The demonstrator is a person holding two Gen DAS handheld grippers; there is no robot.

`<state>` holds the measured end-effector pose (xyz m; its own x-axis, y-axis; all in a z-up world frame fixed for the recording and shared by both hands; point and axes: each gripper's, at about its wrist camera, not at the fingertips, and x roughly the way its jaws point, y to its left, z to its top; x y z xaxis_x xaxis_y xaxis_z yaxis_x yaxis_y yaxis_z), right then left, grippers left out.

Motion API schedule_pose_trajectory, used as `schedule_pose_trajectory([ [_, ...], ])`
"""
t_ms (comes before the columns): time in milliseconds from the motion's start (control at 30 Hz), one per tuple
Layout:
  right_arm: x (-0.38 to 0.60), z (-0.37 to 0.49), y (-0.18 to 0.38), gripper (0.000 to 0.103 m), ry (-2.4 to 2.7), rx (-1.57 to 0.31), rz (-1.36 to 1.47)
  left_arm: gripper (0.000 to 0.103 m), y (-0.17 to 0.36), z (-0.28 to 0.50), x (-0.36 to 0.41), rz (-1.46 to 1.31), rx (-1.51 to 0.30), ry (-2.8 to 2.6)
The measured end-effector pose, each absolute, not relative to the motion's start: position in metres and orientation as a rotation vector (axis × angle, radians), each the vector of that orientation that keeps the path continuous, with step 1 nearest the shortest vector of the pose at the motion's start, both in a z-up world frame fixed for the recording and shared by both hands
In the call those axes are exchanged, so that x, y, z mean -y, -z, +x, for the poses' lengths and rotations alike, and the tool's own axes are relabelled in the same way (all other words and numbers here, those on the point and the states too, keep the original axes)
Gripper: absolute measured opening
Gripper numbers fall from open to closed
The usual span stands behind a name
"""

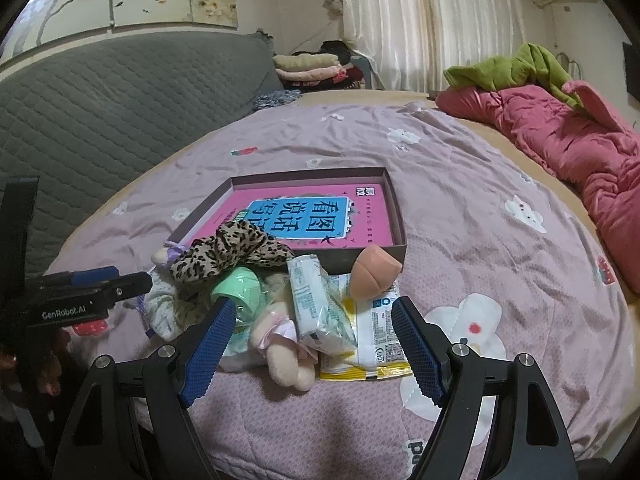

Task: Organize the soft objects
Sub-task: 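Grasp the white-and-blue wipes packet with the left gripper while the right gripper grasps the peach sponge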

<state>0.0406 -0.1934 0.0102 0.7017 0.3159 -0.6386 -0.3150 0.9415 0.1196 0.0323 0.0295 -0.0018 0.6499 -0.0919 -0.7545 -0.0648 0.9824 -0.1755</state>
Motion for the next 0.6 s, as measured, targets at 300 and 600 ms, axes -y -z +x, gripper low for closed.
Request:
schedule_pose_trajectory([
  [300,0.209,0.053,-0.006,0.081,-0.315,-0.733,0.057,0.072,0.011,0.033,-0.04,-0.218,-0.906,0.009],
  [600,0.213,0.058,-0.004,0.081,-0.299,-0.739,0.069,0.072,0.03,0.027,-0.069,-0.338,-0.968,-0.041],
])
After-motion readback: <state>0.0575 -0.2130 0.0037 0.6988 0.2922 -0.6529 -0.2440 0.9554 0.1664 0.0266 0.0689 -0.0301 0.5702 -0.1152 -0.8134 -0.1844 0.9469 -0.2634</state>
